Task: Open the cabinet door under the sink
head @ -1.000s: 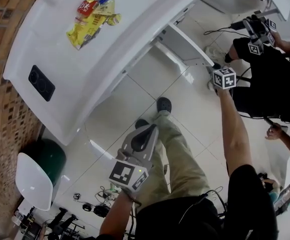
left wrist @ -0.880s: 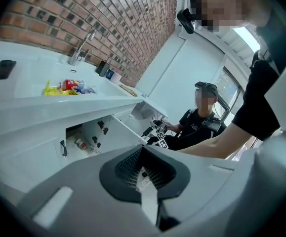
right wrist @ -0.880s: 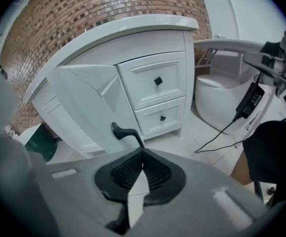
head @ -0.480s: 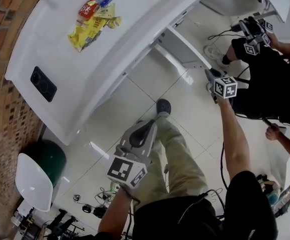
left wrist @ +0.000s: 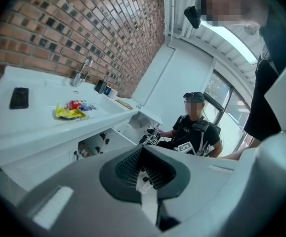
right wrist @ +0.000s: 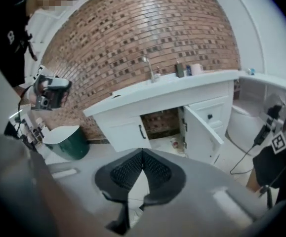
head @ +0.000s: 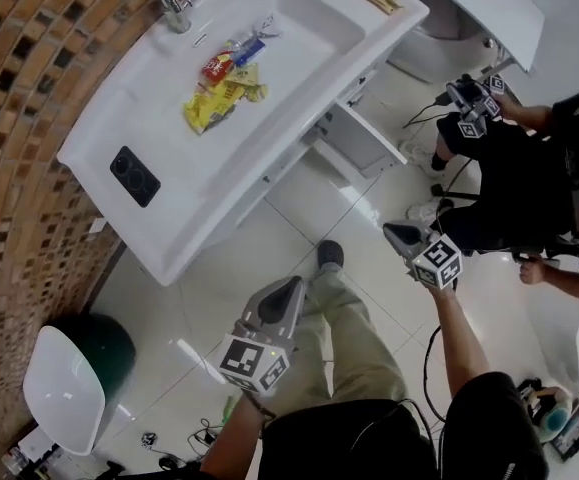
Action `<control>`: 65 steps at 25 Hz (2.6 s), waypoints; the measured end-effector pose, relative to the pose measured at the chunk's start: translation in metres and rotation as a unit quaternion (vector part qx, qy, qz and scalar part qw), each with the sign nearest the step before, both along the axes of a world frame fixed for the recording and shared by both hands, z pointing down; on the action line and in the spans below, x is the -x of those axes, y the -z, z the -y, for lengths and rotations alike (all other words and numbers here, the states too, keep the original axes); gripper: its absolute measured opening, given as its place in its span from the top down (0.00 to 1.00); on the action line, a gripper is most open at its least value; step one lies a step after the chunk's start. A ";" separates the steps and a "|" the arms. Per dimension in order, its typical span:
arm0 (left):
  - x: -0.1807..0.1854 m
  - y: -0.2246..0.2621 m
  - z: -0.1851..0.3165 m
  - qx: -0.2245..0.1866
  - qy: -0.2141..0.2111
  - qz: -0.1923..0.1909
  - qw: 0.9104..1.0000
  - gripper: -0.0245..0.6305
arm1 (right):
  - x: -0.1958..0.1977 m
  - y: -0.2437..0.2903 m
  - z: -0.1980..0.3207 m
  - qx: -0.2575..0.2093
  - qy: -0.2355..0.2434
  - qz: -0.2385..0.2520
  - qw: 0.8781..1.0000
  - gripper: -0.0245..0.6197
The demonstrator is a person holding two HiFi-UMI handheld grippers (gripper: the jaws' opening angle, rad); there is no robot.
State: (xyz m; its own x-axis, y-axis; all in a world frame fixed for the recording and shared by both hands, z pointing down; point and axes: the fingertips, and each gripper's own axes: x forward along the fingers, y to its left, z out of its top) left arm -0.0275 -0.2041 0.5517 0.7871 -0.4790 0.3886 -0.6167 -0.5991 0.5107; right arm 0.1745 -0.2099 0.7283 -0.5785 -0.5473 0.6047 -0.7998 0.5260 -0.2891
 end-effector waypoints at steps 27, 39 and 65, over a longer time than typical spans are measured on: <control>0.039 0.150 -0.234 -0.094 0.094 0.005 0.991 0.94 | 0.143 0.306 -0.273 -0.191 0.170 0.055 0.965 0.98; -0.033 0.169 -0.397 -0.105 0.135 0.003 0.985 0.94 | 0.084 0.333 -0.423 -0.226 0.184 0.085 0.953 0.98; -0.062 0.171 -0.460 -0.120 0.117 0.005 0.986 0.94 | 0.091 0.346 -0.476 -0.239 0.186 0.072 0.950 0.98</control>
State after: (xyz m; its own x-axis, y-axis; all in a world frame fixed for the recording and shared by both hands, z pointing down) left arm 0.0342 0.2562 0.3808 0.6414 -0.7253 0.2501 -0.7563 -0.5429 0.3650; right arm 0.0840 0.2665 0.3822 -0.8441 -0.4801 0.2387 -0.5023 0.8639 -0.0387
